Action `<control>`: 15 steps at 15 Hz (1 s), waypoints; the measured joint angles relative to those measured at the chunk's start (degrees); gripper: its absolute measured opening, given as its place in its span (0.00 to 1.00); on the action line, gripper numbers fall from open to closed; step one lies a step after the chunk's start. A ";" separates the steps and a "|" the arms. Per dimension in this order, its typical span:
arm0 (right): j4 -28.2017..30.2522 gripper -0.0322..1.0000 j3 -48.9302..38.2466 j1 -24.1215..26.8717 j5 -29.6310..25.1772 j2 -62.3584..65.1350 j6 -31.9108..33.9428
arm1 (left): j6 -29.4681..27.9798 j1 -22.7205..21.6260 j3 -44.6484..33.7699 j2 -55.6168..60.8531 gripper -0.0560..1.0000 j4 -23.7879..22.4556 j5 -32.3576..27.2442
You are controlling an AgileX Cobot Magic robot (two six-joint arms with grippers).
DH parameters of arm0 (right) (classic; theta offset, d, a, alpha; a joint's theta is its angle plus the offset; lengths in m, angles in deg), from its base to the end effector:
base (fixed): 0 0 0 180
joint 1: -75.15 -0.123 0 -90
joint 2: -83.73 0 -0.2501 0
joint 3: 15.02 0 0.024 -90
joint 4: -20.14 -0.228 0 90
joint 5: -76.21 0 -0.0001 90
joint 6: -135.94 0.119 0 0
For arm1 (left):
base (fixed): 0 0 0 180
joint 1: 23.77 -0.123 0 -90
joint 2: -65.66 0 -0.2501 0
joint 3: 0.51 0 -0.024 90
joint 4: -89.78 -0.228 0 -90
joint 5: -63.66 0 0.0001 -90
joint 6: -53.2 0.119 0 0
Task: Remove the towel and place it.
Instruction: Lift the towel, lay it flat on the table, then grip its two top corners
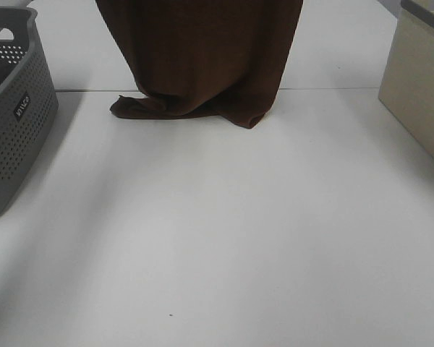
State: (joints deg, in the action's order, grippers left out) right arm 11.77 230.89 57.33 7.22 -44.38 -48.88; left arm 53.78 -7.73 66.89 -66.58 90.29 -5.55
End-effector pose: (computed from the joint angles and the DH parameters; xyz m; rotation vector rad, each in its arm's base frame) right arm 0.4080 0.1481 0.3700 -0.4615 2.2495 0.3010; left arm 0.4320 -0.1252 0.3440 0.3392 2.3195 -0.1449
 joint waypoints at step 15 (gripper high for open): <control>-10.49 0.04 -41.88 -0.69 -0.74 31.00 -1.15 | -0.57 2.98 -51.17 37.47 0.05 6.76 1.26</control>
State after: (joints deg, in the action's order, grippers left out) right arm 1.29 189.01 56.64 6.48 -13.39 -50.02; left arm 53.20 -4.75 15.73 -29.11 97.05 -4.29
